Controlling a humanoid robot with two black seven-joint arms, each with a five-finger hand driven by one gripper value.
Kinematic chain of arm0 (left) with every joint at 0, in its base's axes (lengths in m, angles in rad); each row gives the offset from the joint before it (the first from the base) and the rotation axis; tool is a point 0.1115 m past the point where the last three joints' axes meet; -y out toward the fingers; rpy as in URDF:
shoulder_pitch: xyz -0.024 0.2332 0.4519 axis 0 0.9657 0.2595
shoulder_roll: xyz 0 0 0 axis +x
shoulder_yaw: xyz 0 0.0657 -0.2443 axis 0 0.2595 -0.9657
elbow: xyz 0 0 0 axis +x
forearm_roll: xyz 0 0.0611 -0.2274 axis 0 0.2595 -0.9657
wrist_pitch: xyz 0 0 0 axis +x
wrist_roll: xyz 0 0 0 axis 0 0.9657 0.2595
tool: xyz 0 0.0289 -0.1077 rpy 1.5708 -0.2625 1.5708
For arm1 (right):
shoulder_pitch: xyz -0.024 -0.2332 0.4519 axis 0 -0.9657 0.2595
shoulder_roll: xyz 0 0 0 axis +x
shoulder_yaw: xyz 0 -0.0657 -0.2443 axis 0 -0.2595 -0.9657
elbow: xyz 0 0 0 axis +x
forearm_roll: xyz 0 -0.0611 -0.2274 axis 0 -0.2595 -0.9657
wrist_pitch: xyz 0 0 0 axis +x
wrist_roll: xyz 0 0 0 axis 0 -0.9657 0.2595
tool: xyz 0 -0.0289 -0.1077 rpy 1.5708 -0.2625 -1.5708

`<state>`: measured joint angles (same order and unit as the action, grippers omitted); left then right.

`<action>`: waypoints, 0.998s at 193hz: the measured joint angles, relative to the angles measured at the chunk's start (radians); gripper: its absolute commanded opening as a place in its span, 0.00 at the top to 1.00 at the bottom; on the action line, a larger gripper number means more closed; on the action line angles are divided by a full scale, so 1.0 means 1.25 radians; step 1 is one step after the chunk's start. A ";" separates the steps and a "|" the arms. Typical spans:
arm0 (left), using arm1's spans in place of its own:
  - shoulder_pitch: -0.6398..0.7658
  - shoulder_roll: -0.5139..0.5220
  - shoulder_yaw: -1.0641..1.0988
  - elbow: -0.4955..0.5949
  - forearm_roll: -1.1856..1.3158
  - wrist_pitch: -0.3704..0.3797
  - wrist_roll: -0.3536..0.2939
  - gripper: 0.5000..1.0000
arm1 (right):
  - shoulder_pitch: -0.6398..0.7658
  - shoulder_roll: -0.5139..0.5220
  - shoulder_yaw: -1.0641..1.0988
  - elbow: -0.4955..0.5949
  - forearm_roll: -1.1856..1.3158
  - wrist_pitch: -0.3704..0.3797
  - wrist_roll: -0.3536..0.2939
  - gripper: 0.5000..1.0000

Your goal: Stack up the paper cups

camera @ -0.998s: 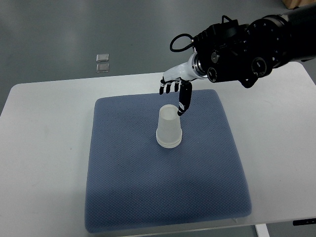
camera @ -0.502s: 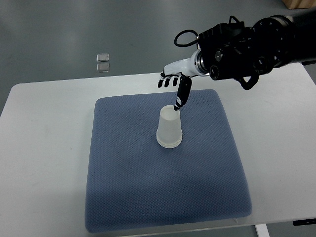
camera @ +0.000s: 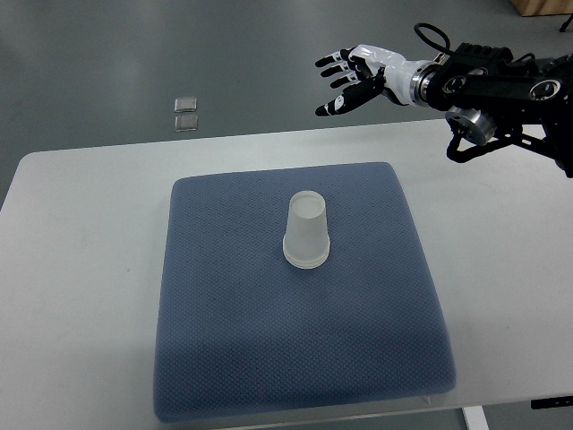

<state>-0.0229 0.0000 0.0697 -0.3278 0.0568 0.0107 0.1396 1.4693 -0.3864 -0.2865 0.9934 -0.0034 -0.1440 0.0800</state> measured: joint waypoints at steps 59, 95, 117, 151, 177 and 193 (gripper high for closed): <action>0.000 0.000 0.001 0.000 0.000 0.000 0.001 0.00 | -0.290 0.034 0.488 -0.171 0.048 0.022 0.080 0.21; 0.000 0.000 0.002 0.000 0.000 0.000 0.001 0.00 | -0.411 0.074 0.706 -0.243 0.077 0.139 0.097 0.19; 0.000 0.000 0.000 0.000 0.000 0.000 0.001 0.00 | -0.465 0.090 0.763 -0.276 0.081 0.247 0.104 0.16; 0.000 0.000 -0.001 0.000 0.000 0.000 0.001 0.00 | -0.504 0.092 0.775 -0.289 0.080 0.396 0.113 0.15; 0.000 0.000 -0.001 0.000 0.000 0.000 0.001 0.00 | -0.514 0.096 0.775 -0.300 0.078 0.415 0.114 0.15; 0.000 0.000 -0.001 -0.001 0.000 0.000 0.001 0.00 | -0.523 0.102 0.776 -0.325 0.078 0.419 0.115 0.15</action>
<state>-0.0230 0.0000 0.0690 -0.3296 0.0568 0.0107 0.1412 0.8162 -0.2594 0.6834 0.5871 0.0937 0.3802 0.2234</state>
